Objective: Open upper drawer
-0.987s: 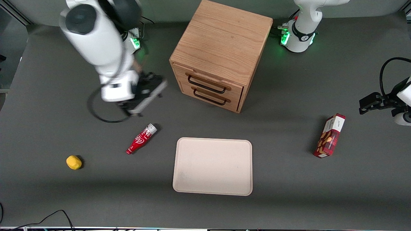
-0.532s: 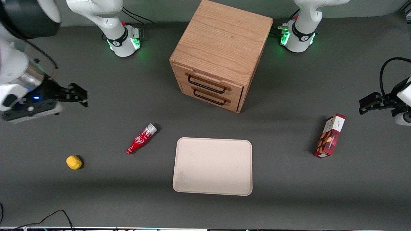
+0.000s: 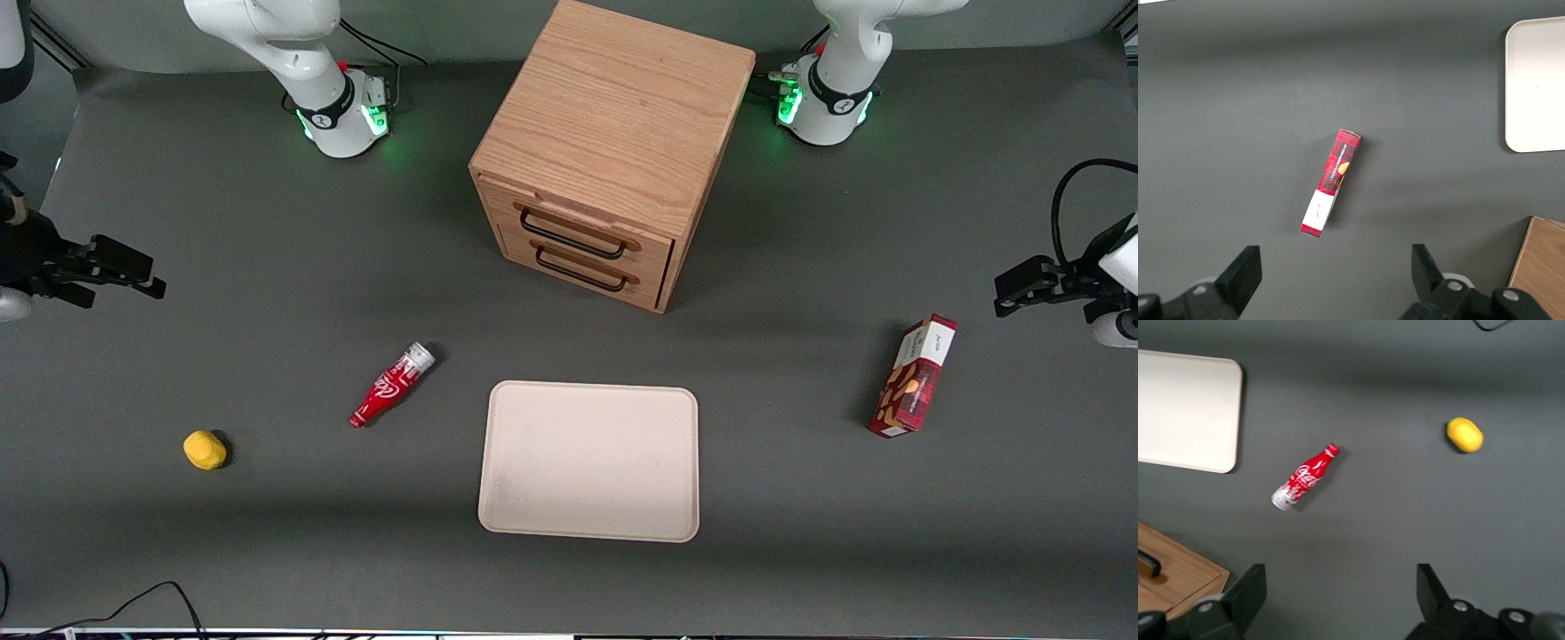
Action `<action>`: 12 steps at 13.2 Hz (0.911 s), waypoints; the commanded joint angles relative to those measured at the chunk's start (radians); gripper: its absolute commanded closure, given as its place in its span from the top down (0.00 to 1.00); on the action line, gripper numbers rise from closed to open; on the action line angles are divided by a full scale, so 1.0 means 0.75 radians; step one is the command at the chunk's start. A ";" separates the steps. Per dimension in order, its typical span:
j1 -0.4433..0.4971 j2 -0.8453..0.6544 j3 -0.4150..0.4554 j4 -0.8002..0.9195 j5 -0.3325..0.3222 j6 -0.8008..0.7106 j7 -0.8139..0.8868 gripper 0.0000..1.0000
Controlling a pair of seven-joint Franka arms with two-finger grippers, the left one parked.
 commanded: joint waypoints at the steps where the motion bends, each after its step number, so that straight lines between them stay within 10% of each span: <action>1: 0.010 -0.022 0.224 -0.003 0.012 0.002 0.021 1.00; 12: 0.216 0.411 0.882 0.048 -0.260 0.292 0.011 1.00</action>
